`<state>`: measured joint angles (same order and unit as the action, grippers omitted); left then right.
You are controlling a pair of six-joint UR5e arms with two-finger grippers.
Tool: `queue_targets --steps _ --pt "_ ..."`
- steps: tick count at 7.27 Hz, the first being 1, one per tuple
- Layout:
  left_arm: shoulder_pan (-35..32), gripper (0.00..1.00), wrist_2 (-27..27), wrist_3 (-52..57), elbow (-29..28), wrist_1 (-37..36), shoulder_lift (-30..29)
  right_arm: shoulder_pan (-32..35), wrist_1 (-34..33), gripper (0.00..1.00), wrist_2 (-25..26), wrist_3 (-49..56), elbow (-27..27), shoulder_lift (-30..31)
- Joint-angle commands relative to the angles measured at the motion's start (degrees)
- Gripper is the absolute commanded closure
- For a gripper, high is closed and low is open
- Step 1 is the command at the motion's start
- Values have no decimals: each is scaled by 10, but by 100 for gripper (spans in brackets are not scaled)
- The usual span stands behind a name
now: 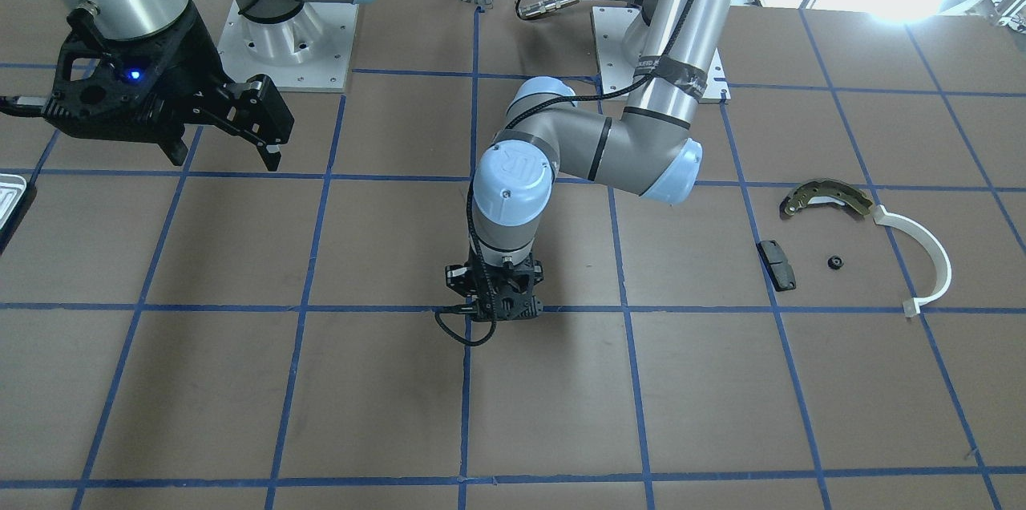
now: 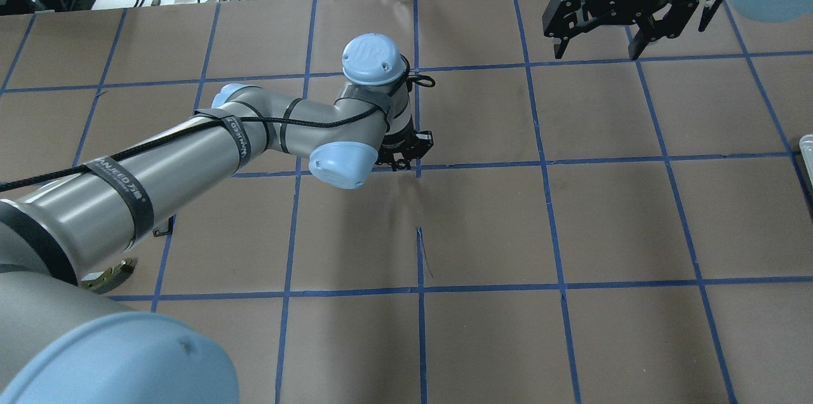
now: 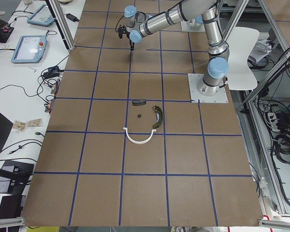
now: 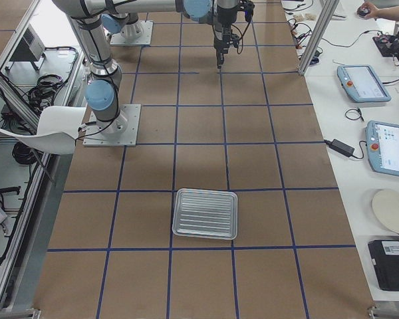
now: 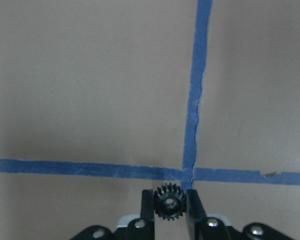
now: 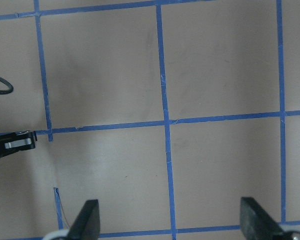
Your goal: Place bearing gear from tray to pile
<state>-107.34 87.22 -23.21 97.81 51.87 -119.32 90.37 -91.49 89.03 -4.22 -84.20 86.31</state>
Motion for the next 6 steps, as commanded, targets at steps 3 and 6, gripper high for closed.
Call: queue_targets --steps 3,6 --pt "206 95 72 284 25 96 61 0 0 0 0 0 0 0" --pt "315 95 77 444 81 67 91 -1 0 0 0 0 0 0"
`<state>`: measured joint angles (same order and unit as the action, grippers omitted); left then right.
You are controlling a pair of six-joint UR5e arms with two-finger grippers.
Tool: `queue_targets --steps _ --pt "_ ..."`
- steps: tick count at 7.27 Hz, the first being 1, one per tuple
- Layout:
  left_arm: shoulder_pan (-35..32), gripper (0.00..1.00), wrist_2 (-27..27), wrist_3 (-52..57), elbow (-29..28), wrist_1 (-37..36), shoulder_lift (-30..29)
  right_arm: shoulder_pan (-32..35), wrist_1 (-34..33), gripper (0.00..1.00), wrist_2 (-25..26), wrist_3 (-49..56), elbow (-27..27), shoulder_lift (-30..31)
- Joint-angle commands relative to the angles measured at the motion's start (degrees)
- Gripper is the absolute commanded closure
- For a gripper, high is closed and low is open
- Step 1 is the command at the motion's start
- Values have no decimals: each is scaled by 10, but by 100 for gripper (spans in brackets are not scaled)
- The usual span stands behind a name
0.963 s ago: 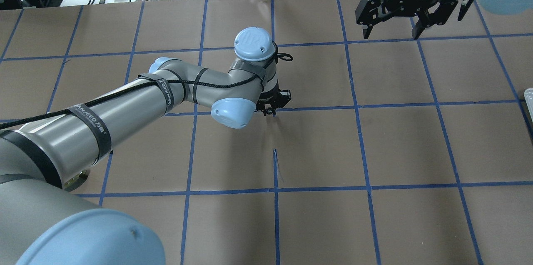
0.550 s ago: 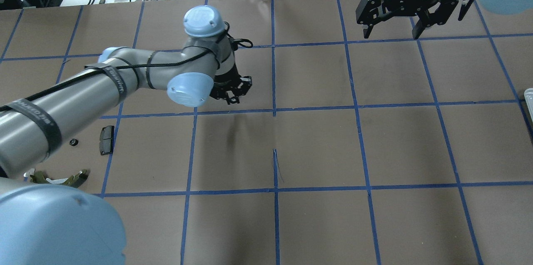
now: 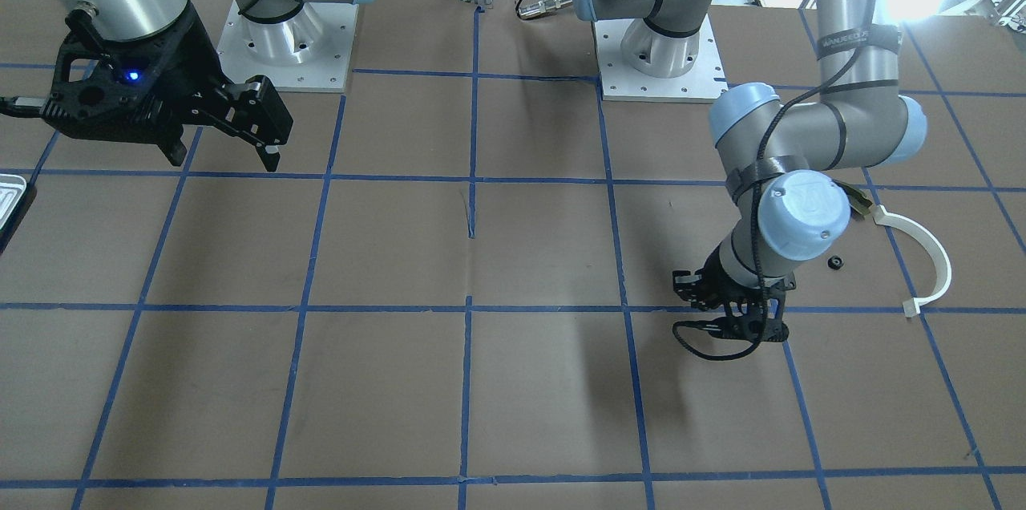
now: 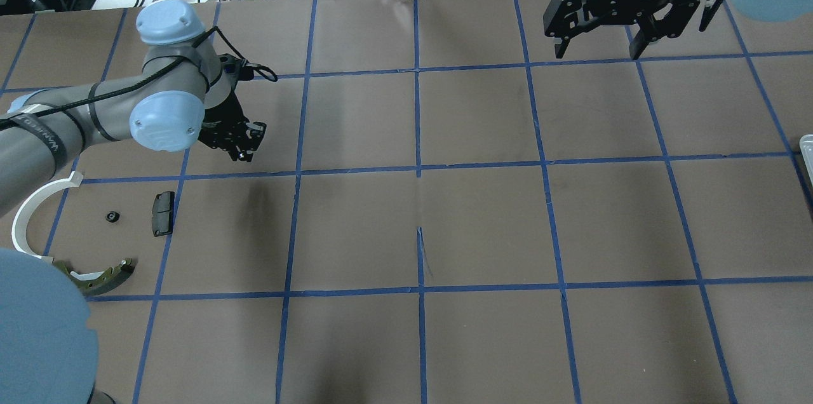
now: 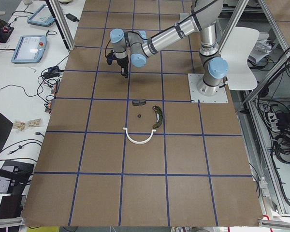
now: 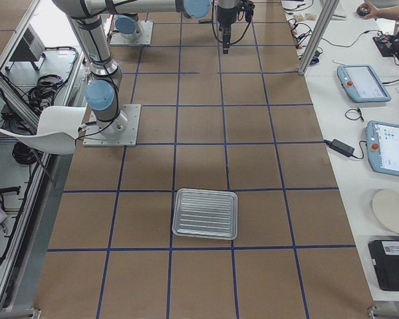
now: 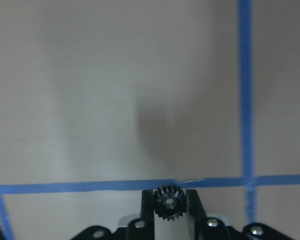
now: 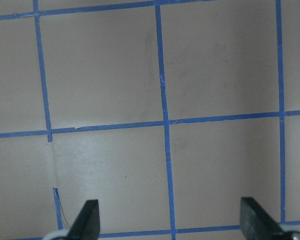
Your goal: Place bearing gear from tray to pile
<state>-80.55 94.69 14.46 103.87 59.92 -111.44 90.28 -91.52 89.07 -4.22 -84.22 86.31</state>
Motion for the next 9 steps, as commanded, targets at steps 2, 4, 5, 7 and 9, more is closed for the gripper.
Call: queue_targets --steps 2,4,5,7,9 --pt "113 95 0 153 38 -23 19 -1 0 0 0 1 0 0" --pt "172 95 2 238 44 -39 20 -2 0 0 0 1 0 0" --pt "213 95 1 281 46 -48 13 -2 0 0 0 1 0 0" --pt "274 95 -4 327 52 -51 4 -2 0 0 0 1 -1 0" --pt "270 95 -5 320 54 -52 0 -2 0 0 0 1 -1 0"
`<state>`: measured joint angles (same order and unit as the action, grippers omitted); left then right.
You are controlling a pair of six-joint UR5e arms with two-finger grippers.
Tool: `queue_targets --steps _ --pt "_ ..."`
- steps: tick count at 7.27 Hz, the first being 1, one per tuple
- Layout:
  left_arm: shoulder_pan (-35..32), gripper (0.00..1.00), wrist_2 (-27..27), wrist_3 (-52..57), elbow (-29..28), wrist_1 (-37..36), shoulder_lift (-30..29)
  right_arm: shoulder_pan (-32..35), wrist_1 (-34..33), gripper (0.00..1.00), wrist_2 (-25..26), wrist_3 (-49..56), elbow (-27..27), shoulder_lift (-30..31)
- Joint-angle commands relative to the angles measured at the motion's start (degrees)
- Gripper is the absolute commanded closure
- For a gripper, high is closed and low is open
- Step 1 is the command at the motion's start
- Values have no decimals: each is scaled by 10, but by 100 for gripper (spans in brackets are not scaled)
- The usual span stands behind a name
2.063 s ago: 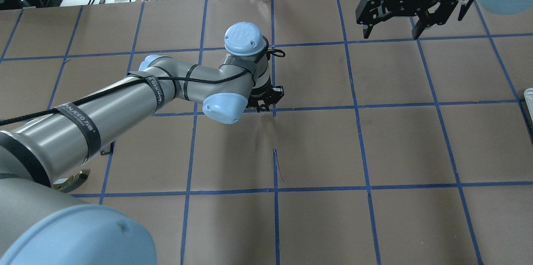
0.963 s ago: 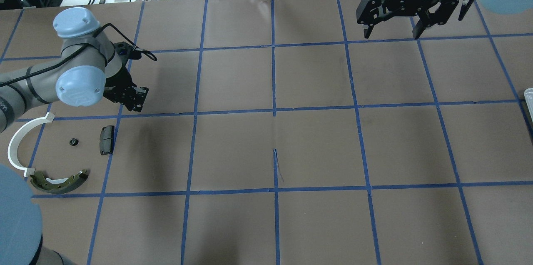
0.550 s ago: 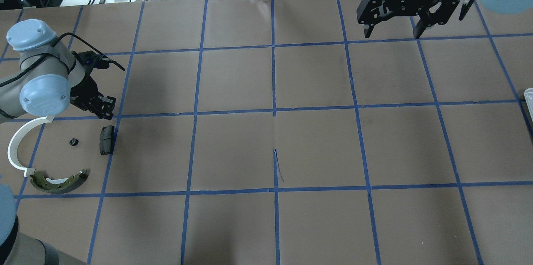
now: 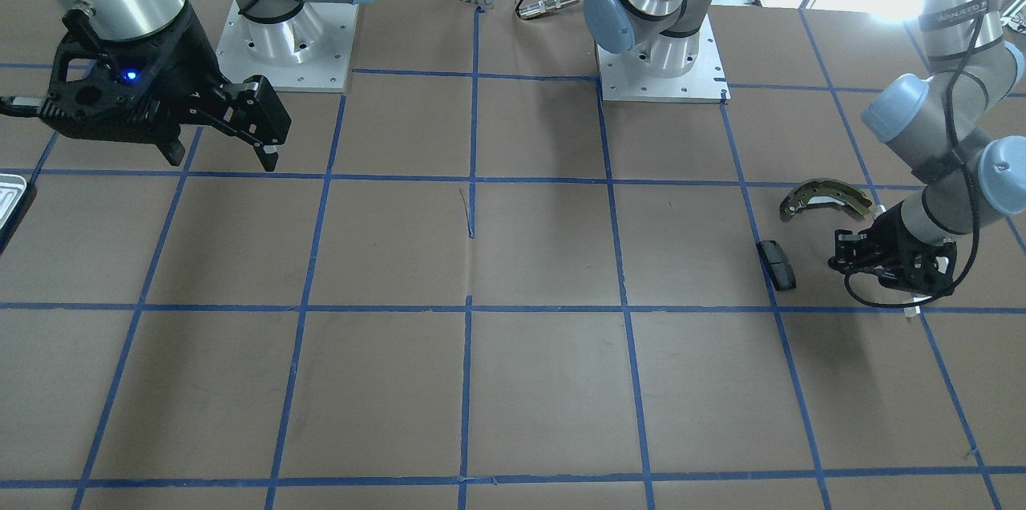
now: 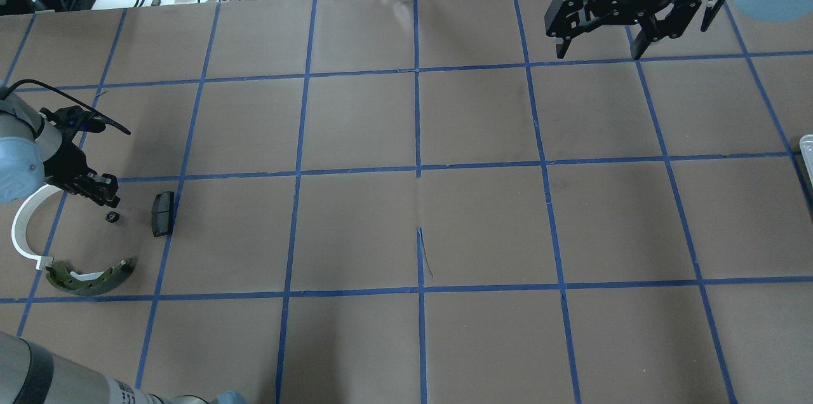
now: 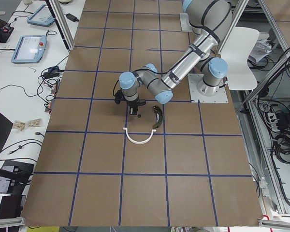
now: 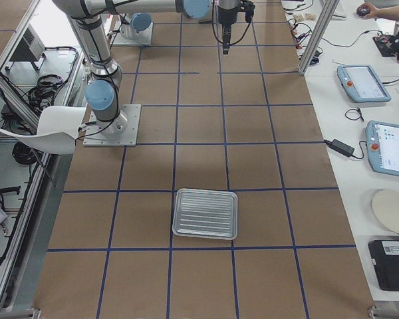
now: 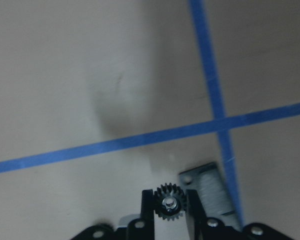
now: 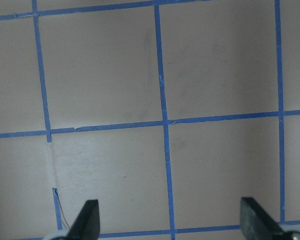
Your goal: Place bearing gear from tray to pile
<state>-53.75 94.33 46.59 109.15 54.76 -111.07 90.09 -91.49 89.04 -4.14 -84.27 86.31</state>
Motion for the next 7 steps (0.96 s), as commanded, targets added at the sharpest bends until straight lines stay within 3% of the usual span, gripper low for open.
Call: queue_targets --steps 1,5,6,7 --pt "0 95 -2 -2 1 0 -4 0 0 0 1 0 0 0" --pt "-12 94 -3 -4 0 1 -4 0 0 0 0 -1 0 0" --pt "-13 84 -4 -4 0 1 -5 0 0 0 0 -1 0 0" --pt "-14 53 -4 -4 0 1 -5 0 0 0 0 -1 0 0"
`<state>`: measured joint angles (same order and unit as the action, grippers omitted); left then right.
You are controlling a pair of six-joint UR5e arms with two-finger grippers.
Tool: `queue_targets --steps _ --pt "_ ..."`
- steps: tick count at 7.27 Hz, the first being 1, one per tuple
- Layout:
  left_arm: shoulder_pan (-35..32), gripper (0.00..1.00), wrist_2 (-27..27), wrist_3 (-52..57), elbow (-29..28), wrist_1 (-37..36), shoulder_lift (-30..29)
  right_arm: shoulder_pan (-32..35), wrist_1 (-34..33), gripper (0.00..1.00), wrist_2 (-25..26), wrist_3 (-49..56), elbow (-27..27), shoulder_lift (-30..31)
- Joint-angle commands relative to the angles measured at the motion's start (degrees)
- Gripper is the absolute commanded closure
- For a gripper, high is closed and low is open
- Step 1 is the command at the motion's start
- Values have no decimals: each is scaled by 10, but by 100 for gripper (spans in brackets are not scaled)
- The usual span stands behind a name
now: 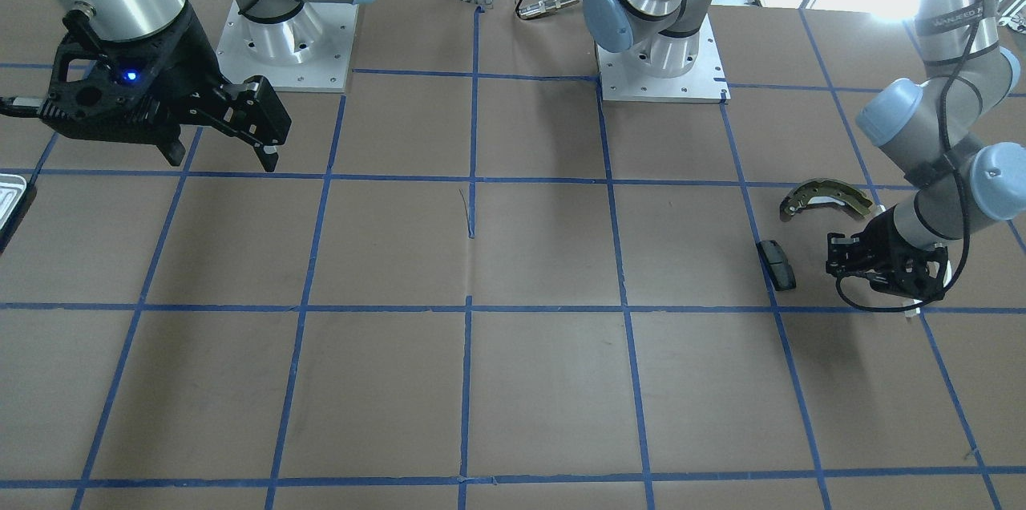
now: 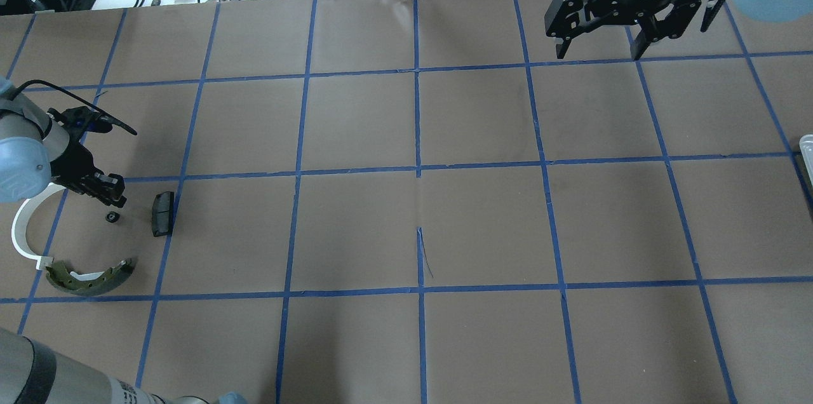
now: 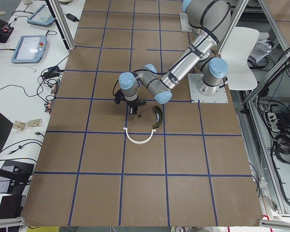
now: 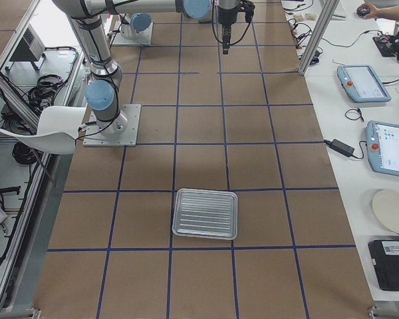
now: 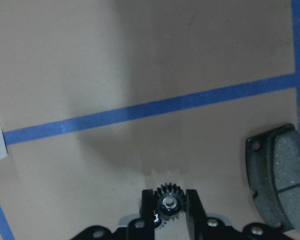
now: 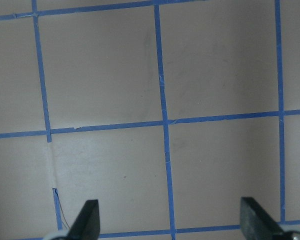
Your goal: Place bearing gear from tray to pile
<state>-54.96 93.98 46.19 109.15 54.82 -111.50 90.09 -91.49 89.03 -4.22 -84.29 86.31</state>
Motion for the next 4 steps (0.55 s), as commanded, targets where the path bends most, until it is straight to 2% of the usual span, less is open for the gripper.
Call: queue_targets --steps 1,2,4 --pt "-1 17 -9 -1 0 0 0 0 0 0 0 0 0 0" --pt "0 7 -9 -1 1 1 0 0 0 0 0 0 0 0" --pt "-2 4 -10 -2 -5 5 9 0 0 0 0 1 0 0"
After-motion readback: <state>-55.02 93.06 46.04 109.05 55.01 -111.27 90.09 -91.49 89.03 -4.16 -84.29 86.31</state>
